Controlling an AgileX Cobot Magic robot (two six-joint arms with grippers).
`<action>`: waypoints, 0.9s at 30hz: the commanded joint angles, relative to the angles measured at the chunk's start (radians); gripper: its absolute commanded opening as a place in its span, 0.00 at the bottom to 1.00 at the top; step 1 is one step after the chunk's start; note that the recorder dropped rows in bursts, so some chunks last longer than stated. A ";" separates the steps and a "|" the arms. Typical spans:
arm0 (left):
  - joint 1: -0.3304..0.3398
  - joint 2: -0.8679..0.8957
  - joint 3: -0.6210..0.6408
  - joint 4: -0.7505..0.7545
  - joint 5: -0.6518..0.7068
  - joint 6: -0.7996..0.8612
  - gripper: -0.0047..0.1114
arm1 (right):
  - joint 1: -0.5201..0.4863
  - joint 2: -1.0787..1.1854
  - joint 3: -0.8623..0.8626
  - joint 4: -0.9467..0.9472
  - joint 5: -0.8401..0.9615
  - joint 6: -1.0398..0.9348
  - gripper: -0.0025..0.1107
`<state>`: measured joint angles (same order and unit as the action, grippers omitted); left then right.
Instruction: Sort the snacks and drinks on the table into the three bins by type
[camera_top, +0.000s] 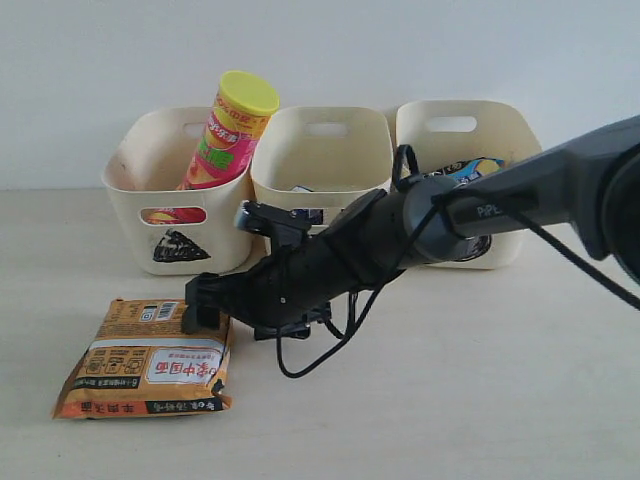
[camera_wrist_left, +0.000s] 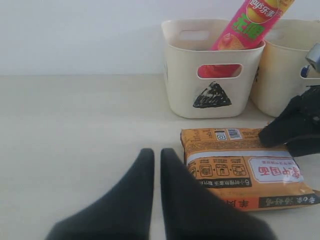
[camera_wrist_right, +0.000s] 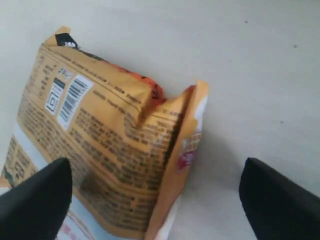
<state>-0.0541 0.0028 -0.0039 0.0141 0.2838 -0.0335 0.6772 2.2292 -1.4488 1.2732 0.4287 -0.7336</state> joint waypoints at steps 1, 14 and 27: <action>0.003 -0.003 0.004 -0.007 0.000 0.004 0.08 | 0.023 0.050 -0.048 0.004 0.008 0.024 0.76; 0.003 -0.003 0.004 -0.007 0.000 0.004 0.08 | 0.041 0.127 -0.133 0.005 0.098 0.064 0.59; 0.003 -0.003 0.004 -0.007 0.000 0.004 0.08 | -0.006 0.098 -0.138 0.007 0.188 0.003 0.02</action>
<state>-0.0541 0.0028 -0.0039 0.0141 0.2838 -0.0335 0.6980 2.3395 -1.5933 1.3145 0.5706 -0.6953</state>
